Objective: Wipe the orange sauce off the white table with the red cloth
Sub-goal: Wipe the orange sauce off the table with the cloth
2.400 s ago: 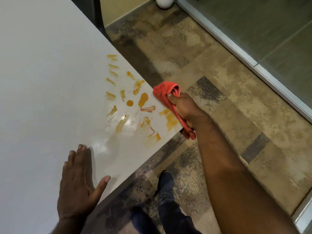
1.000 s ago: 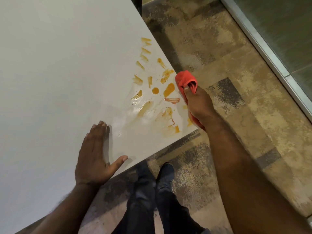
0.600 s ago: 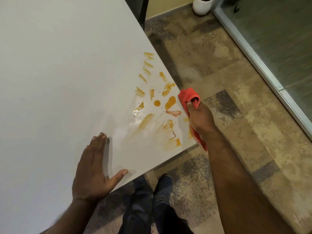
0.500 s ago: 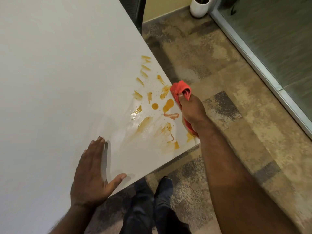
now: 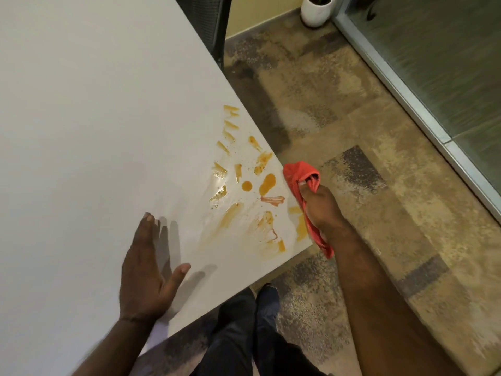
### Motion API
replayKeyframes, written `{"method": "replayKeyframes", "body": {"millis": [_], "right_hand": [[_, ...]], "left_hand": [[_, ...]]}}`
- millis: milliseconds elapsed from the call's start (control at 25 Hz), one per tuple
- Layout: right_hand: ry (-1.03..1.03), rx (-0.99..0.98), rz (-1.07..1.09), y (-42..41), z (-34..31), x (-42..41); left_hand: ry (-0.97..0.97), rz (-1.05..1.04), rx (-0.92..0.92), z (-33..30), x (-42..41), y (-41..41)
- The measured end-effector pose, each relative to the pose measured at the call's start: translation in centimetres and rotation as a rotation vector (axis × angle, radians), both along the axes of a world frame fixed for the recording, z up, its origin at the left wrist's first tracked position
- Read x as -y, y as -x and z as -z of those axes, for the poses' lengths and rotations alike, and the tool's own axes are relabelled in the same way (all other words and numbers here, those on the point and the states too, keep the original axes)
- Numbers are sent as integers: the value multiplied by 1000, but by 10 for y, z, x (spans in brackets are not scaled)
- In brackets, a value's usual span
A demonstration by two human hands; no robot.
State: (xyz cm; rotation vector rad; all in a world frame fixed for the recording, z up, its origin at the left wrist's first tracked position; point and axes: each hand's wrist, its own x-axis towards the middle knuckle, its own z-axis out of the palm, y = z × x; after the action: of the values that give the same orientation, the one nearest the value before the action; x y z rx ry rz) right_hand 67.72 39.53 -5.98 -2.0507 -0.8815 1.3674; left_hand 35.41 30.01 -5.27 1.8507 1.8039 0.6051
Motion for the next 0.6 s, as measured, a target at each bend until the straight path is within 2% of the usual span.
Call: {"method": "replayKeyframes", "body": {"millis": [120, 280, 480, 600], "right_hand": [[-32, -110, 18, 9, 3, -28], [6, -154, 64, 19, 8, -65], [7, -245, 102, 34, 7, -114], [-7, -232, 91, 49, 6, -142]], "left_hand": [[-43, -14, 44, 0, -59, 2], [-29, 106, 26, 6, -118, -5], [-9, 144, -87, 14, -130, -8], [-5, 137, -102, 16, -130, -8]]}}
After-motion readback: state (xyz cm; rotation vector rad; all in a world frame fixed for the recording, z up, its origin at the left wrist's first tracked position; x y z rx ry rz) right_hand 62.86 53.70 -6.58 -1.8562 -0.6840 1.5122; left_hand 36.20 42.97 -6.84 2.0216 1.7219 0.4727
